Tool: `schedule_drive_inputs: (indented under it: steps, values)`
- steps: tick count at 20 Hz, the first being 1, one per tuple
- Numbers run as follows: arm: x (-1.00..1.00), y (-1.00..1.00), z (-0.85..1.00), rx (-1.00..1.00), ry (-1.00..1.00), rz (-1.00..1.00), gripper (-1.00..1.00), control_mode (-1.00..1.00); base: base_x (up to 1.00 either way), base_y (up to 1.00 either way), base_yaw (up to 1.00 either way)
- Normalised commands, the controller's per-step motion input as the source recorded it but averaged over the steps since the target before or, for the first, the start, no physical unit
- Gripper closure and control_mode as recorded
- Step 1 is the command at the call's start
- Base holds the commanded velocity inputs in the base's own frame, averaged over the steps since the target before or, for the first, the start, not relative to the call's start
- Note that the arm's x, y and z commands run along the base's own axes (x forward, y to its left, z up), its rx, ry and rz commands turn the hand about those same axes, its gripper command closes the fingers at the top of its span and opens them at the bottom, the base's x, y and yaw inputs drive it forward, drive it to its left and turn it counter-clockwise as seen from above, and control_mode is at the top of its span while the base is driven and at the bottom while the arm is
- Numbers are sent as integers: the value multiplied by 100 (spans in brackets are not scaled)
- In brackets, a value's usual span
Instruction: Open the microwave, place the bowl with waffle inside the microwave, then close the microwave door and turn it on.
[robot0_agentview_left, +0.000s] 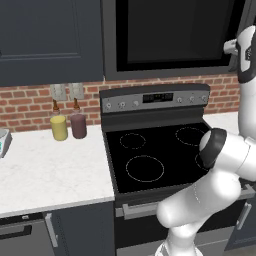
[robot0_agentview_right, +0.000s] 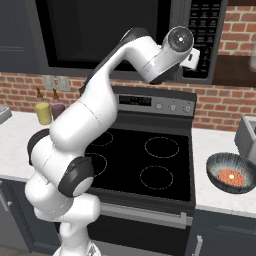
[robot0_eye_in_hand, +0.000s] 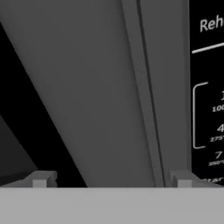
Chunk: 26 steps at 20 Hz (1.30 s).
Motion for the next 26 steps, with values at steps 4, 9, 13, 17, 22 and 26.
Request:
schedule_drive_inputs:
  steps: [4,9,13,17,22,26]
  values:
    - [0,-22,-2,0,-5,2,-100,-100,0,0,0]
    - [0,0,0,0,-6,1,100,-100,0,0,0]
    - [0,0,-1,0,-10,0,100,-100,0,0,0]
    - [0,0,-1,0,-8,0,100,-100,0,0,0]
    - [0,5,0,0,-4,0,100,-100,0,0,0]
    - [-11,2,0,0,0,-2,100,-100,0,0,0]
